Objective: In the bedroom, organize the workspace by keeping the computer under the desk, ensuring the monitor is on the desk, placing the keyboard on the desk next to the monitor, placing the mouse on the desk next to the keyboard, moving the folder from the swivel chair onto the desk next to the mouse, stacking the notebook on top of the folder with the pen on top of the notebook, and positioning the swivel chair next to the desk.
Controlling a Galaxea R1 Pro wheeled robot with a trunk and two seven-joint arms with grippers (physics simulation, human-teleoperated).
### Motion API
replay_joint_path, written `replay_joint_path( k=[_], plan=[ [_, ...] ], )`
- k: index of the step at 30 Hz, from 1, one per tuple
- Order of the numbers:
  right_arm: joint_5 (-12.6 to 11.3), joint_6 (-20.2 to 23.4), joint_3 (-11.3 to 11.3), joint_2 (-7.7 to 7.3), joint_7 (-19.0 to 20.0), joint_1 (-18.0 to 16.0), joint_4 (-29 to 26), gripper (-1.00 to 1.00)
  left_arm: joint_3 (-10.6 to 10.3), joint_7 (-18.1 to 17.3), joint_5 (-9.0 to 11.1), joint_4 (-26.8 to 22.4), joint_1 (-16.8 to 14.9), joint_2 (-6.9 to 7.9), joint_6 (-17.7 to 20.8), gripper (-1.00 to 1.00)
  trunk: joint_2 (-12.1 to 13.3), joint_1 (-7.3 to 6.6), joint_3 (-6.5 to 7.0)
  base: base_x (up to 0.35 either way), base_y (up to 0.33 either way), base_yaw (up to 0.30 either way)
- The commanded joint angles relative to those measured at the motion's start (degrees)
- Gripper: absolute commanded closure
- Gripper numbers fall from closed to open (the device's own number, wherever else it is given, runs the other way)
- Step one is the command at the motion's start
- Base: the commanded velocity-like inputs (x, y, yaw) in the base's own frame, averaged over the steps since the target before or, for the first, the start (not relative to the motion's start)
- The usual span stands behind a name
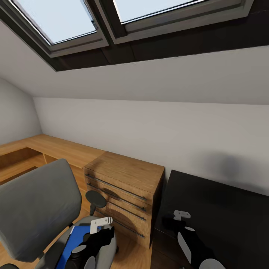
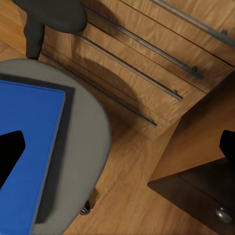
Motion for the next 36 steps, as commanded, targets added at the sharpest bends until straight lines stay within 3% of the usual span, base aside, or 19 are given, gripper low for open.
replay_joint_path(
  k=[1, 8, 31, 35, 36],
  plan=[
    [0.0, 0.3, -0.3, 0.06, 0.1, 0.0, -0.2, -1.0, -0.1, 0.5, 0.6, -0.1, 0.0, 0.02, 0.1, -1.0, 0.0, 0.01, -0.07, 0.0, 0.0, 0.0],
    [0.0, 0.3, -0.2, 0.2, 0.1, 0.0, -0.3, -1.0, -0.1, 0.5, 0.6, -0.1, 0.0, 0.02, 0.1, -1.0, 0.0, 0.01, -0.07, 0.0, 0.0, 0.0],
    [0.0, 0.3, -0.1, 0.14, 0.1, 0.0, -1.1, -1.0, -0.2, 0.5, 0.6, -0.1, 0.0, -0.04, 0.1, -1.0, 9.2, -5.05, 4.06, 0.0, 0.0, 0.0],
    [0.0, 0.5, -0.2, 0.18, 0.0, 0.0, -5.2, -1.0, -0.1, 0.5, 0.6, -0.1, 0.0, -0.04, 0.1, -1.0, 10.8, -5.93, 4.77, 0.0, 0.0, 0.0],
    [0.0, 1.5, -0.3, 0.52, -0.1, 0.3, -12.3, -1.0, -0.1, 0.5, 0.6, -0.1, 0.0, -0.03, 0.1, -1.0, 10.8, -5.93, 4.77, 0.0, 0.0, 0.0]
  ],
)
